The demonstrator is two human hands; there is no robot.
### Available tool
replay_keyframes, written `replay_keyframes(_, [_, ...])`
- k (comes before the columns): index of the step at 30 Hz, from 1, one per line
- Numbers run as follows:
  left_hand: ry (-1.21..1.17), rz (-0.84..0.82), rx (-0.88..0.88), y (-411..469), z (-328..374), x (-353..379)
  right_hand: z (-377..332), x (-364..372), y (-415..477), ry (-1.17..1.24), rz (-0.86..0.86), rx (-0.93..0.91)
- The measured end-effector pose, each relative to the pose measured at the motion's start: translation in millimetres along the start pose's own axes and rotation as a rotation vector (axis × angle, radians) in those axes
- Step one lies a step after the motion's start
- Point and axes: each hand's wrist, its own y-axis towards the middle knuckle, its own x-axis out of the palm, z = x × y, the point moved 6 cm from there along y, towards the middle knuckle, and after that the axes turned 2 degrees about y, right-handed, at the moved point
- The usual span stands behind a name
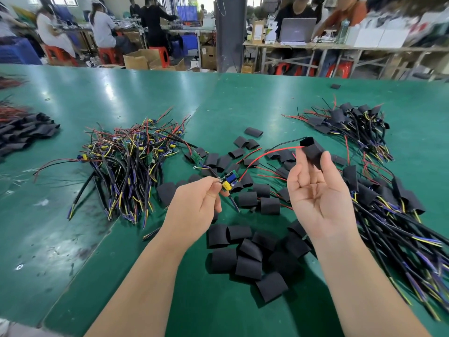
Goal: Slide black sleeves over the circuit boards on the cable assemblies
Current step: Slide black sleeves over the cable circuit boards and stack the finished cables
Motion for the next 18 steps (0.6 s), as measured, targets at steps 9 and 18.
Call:
replay_keyframes(9, [0.097,-0.050,0.059,-2,1,3,-8,-7,2,-0.005,0.089,-0.019])
replay_keyframes(18, [0.105,-0.097,0.057,-3,4,5,-5,-3,2,-0.260,-0.014,0.022])
